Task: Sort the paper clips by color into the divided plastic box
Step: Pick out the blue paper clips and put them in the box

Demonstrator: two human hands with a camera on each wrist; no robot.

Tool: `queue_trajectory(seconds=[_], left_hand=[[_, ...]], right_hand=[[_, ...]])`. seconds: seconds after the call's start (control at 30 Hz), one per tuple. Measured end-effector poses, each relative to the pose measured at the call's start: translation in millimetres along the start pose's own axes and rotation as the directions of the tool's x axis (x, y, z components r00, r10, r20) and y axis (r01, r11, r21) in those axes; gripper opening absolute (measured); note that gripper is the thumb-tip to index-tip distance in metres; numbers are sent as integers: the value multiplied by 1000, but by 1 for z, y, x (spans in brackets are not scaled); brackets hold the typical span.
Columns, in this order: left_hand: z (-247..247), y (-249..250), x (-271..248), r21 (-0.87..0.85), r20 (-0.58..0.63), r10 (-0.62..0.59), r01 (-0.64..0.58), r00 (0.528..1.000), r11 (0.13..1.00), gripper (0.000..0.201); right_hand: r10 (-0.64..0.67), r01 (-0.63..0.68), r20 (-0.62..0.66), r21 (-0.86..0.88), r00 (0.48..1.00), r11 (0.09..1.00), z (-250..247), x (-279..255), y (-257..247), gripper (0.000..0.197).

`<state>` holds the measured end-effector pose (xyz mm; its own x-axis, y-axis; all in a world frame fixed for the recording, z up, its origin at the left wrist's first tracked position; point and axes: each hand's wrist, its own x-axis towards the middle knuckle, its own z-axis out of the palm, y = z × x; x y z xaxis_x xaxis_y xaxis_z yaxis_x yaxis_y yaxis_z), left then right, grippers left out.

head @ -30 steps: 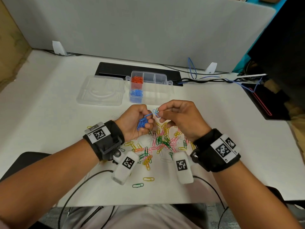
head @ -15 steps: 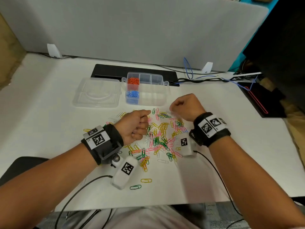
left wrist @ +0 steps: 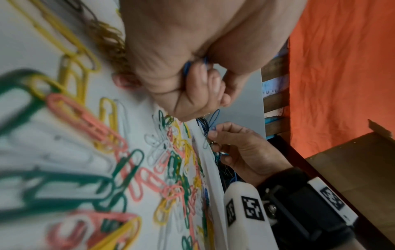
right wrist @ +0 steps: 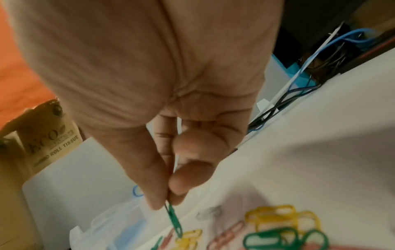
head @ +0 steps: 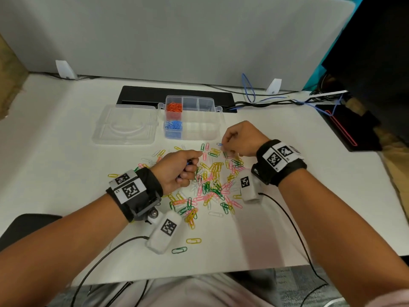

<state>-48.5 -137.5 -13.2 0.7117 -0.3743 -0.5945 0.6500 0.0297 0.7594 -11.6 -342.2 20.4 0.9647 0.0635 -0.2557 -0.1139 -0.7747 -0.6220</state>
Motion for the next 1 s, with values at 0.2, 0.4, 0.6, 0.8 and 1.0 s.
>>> queue_trajectory(seconds=[0.2, 0.4, 0.6, 0.8, 1.0], left_hand=[[19, 13, 9, -58, -12, 30, -31, 999, 998, 30], [49, 20, 19, -77, 103, 5, 3, 995, 997, 30], [50, 22, 22, -32, 28, 10, -9, 1000, 999, 41], [49, 12, 27, 231, 108, 47, -72, 993, 970, 34], [77, 5, 28, 617, 151, 209, -257, 966, 743, 16]], right_hand=[[-106, 108, -48, 41, 993, 993, -15, -26, -13, 10], [-264, 260, -43, -75, 964, 963, -10, -49, -22, 9], [-86, 96, -195, 41, 977, 995, -27, -42, 13, 12], [189, -179, 10, -262, 982, 948, -8, -45, 44, 26], [231, -219, 40, -204, 972, 954, 2, -48, 55, 26]])
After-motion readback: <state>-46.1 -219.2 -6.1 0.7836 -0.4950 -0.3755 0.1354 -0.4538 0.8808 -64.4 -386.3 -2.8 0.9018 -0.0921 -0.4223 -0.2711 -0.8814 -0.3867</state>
